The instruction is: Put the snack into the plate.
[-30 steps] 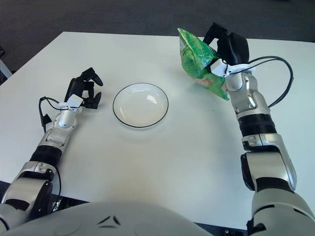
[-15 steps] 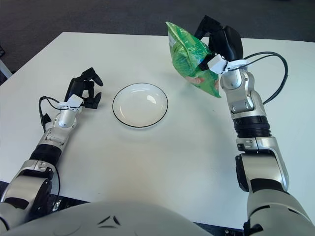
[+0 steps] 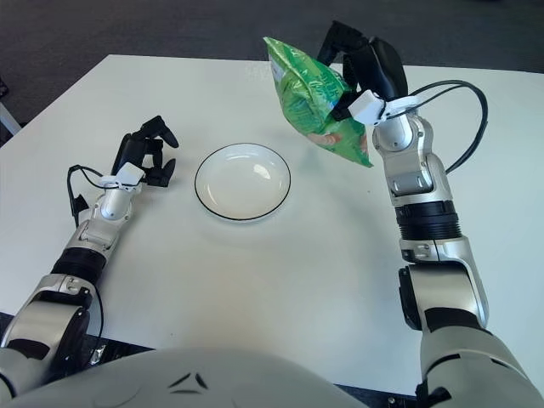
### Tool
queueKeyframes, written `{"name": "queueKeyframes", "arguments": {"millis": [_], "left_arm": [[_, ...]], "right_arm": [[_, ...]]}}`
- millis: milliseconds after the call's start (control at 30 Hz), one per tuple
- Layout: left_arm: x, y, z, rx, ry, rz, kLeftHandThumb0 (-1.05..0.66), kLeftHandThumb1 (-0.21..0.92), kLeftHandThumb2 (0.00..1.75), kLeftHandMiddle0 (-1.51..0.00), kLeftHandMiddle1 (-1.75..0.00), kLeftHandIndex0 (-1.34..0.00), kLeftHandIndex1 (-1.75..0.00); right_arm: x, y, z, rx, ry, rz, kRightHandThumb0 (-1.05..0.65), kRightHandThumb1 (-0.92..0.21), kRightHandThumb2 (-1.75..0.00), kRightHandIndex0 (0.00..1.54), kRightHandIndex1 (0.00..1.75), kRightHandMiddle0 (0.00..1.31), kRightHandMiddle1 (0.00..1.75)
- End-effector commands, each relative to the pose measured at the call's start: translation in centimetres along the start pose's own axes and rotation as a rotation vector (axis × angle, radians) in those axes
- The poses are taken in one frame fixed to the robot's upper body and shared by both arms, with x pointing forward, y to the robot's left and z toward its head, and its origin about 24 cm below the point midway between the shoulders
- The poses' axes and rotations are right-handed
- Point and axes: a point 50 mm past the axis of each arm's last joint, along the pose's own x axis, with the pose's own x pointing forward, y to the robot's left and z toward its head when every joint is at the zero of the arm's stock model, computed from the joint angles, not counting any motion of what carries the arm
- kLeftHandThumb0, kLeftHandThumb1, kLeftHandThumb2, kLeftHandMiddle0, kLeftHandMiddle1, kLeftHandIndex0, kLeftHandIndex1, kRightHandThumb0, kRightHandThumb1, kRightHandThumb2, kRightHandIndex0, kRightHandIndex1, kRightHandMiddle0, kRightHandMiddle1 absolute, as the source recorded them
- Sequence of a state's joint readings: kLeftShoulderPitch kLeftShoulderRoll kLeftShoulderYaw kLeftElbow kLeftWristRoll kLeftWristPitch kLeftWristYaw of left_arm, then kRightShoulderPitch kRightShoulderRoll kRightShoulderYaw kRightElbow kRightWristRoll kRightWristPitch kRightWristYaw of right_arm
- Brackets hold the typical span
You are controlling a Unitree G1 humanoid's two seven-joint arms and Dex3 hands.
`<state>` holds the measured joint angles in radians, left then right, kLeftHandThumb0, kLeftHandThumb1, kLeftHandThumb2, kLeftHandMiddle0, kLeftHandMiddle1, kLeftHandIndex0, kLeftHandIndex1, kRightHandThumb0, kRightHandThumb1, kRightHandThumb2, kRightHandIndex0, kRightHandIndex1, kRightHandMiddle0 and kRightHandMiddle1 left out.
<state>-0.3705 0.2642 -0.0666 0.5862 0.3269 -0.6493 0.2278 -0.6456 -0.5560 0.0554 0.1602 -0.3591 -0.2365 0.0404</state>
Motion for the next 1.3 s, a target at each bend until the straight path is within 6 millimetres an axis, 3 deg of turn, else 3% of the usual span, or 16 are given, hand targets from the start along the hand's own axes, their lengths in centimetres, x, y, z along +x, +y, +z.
{"name": "queueKeyframes", "arguments": {"millis": [0,167,700,1033,1267], "left_arm": [[-5.2,-2.6,-3.3,-0.041,0.211,-0.079,-0.52,0.22,1.43,-1.29,-1.75,-0.69,-1.75],[-5.3,-2.6,-3.3,-0.036,0.218,-0.09,-0.52,0.22,1.43,-1.29,-1.75,-0.69,-1.75],[-5.3,-2.4,-3.4,-0.025,0.218,-0.099,-0.52,0.23,1.42,-1.3,-1.75,-0.68,-1.75],[-5.3,-2.3,-3.4,0.003,0.225,-0.108,-0.52,0.24,1.41,-1.3,-1.75,-0.68,-1.75],[-5.4,-2.4,-3.4,0.011,0.229,-0.108,-0.52,0.24,1.41,-1.3,-1.75,-0.68,-1.75]], "right_arm": [[-0.2,-0.2,0.0,-0.074,-0.053,0.12,-0.51,-0.21,-1.44,1.33,1.75,0.69,1.75],[-0.7,-0.3,-1.1,-0.183,-0.082,0.311,-0.53,-0.18,-1.47,1.3,1.75,0.72,1.75],[-1.0,-1.8,-1.3,-0.362,-0.109,0.559,-0.54,-0.16,-1.51,1.28,1.75,0.74,1.75],[-1.4,-2.6,-1.9,-0.368,-0.066,0.746,-0.55,-0.13,-1.54,1.25,1.75,0.76,1.75],[-1.7,-2.9,-1.4,-0.362,-0.095,0.9,-0.52,-0.18,-1.48,1.21,1.75,0.72,1.75]]}}
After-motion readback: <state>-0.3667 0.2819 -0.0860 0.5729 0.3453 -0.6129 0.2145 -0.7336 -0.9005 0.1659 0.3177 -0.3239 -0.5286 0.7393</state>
